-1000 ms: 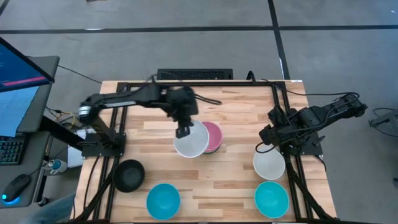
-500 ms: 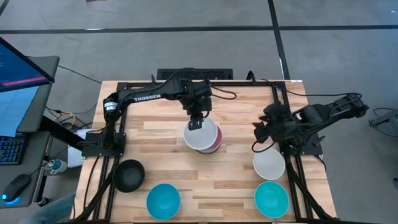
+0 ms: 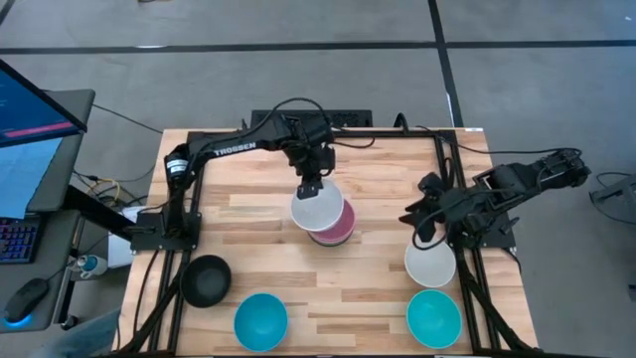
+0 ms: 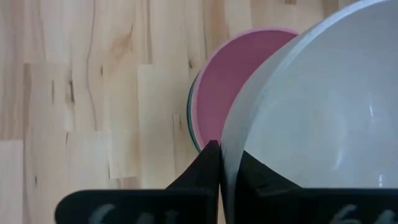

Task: Nest bowls inside each other
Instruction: Stack the left white bowl on top of the pink bowl

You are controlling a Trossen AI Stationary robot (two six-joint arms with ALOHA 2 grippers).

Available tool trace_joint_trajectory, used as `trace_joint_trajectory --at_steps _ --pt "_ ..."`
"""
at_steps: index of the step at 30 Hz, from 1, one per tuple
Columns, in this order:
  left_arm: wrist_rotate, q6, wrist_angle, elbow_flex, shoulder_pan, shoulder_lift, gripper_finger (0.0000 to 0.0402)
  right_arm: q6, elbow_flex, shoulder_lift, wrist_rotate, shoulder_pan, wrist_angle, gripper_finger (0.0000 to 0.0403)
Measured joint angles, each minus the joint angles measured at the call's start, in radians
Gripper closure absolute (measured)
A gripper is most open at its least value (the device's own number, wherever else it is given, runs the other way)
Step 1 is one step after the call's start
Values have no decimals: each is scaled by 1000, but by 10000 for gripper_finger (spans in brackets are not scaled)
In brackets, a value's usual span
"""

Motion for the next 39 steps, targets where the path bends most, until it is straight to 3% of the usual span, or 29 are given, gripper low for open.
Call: trace_joint_trajectory --at_steps 6,9,12,15,19,23,26,29,35,39 --pt "-12 23 -8 -1 -58 36 401 7 0 3 -80 2 56 174" --pt "-29 34 35 0 -88 52 401 -22 -40 -21 -83 7 180 181" --pt "-35 35 45 -1 -90 60 401 -29 -105 -56 -78 -6 291 191" --pt "-98 49 81 0 -84 59 401 2 -167 -67 -11 -24 273 201" --pt "-137 65 33 0 -68 59 401 54 -226 -76 -8 -49 287 211" --pt "-165 70 -13 -1 -61 85 401 32 -296 -71 -16 -70 436 218" --pt "-160 72 -35 0 -59 92 401 -18 -343 -74 -54 -108 607 218" --pt "-149 72 -48 0 -58 97 401 -47 -359 -57 -85 -146 661 217" --pt "-151 59 -114 0 -42 98 401 -71 -359 -39 -163 -206 654 216" --pt "-39 38 -134 0 -28 106 401 -87 -359 -37 -192 -234 652 216"
